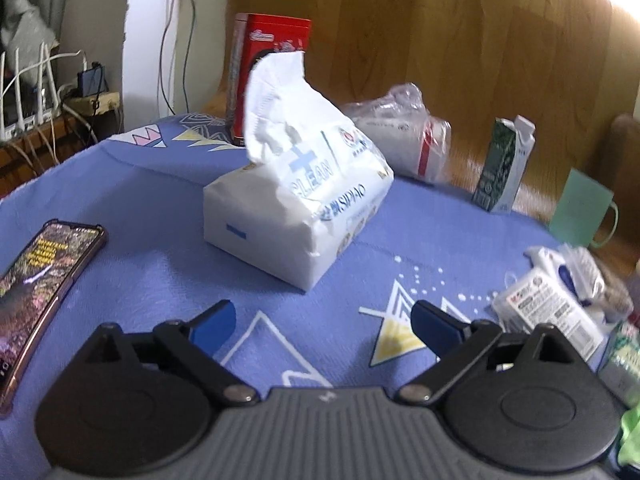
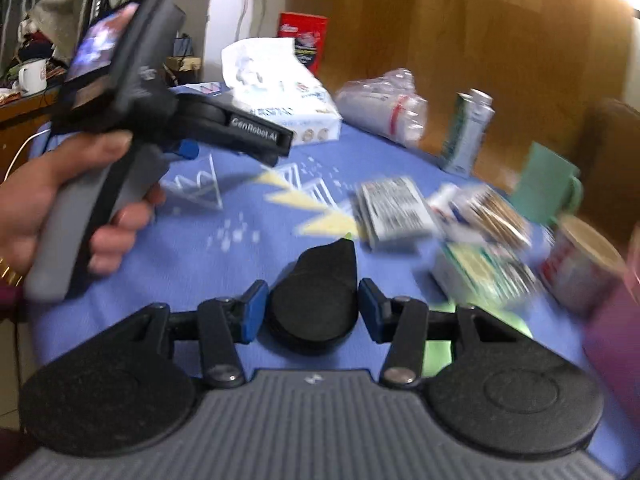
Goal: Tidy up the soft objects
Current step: 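Grasp the black teardrop-shaped object with the right tool, then carry the black object into the tin and release it from the right tool, then grasp the clear barcode-labelled box with the right tool, then lower the clear box into the tin and open the right tool, then grasp the green cloth with the left tool, then set the green cloth down beside the tissue pack and open the left tool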
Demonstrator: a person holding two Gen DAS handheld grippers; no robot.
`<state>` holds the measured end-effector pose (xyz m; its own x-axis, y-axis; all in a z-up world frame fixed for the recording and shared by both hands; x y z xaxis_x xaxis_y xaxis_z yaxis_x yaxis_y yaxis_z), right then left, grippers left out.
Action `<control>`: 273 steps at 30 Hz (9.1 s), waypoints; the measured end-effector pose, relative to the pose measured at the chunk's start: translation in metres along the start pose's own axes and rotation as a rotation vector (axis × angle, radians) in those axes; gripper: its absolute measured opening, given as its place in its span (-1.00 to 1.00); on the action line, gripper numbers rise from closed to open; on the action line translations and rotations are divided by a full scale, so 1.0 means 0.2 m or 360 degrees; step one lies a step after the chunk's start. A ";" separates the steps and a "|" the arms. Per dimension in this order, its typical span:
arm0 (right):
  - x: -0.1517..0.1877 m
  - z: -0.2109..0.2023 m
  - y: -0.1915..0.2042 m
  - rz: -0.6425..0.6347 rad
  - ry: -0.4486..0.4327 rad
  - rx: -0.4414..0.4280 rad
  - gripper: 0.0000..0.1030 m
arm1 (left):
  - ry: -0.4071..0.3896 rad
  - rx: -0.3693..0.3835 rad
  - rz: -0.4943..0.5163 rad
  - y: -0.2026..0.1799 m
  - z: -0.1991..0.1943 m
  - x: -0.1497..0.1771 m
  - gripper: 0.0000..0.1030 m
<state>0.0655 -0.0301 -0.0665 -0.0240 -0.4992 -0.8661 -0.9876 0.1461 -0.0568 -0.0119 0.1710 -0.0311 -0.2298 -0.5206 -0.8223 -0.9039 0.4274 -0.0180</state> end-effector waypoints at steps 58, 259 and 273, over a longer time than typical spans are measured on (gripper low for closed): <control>-0.01 -0.43 -0.34 0.0243 -0.0475 0.0310 0.00 | 0.0310 0.1317 0.0468 -1.03 -0.65 0.05 0.07; 0.59 -0.62 -0.78 0.1367 -0.0353 0.0794 0.45 | 0.0124 0.0419 0.0573 -0.67 -0.06 0.03 0.69; 0.53 -0.55 -0.66 0.1265 -0.0305 0.0781 0.57 | 0.0142 0.0820 0.0881 -1.09 -0.53 0.50 0.96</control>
<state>0.1768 -0.1971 -0.0958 -0.5914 0.0426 -0.8053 -0.5171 0.7462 0.4193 0.1235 -0.0520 -0.0481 -0.6486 -0.1785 -0.7400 -0.3708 0.9230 0.1024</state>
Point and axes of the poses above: each gripper's, at about its wrist camera, not at the fingertips, and z roughly the way its jaws point, y to its left, x to its underside, the point moved 7 cm from there along z, roughly the way its jaws point, and after that the axes turned 5 degrees about -x, right-handed, at the moved point
